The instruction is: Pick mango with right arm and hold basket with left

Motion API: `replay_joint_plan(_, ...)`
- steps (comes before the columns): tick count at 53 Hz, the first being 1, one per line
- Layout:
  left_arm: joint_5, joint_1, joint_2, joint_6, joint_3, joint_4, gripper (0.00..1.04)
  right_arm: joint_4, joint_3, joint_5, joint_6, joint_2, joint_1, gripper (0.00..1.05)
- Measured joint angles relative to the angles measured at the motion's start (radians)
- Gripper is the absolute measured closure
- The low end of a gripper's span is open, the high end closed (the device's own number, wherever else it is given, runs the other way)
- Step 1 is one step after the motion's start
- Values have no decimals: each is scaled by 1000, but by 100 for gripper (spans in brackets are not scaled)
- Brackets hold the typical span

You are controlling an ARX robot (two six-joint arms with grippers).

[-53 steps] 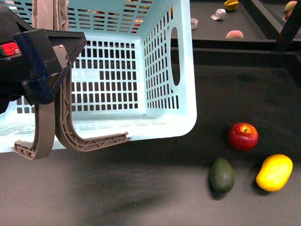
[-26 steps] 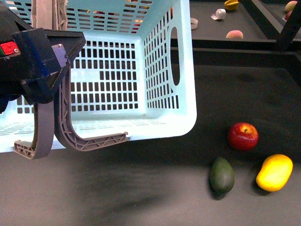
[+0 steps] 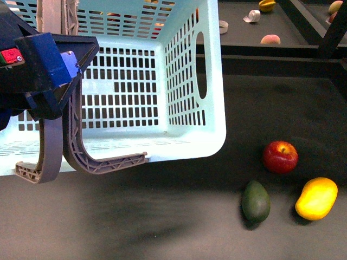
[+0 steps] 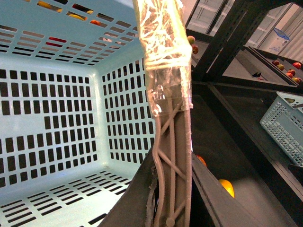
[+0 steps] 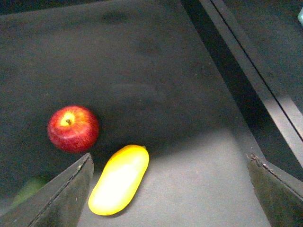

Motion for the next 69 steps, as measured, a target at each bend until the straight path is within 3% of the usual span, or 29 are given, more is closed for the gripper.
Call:
replay_joint_plan(16, 0, 0, 0, 0, 0, 0, 92, 103, 122, 7, 1, 352, -5, 8)
replay_joint_plan(32, 1, 0, 0, 0, 0, 0, 92, 151, 290, 42, -8, 666, 48, 8)
replay_joint_plan(69, 1, 0, 0, 0, 0, 0, 92, 172, 465, -40, 7, 816, 155, 8)
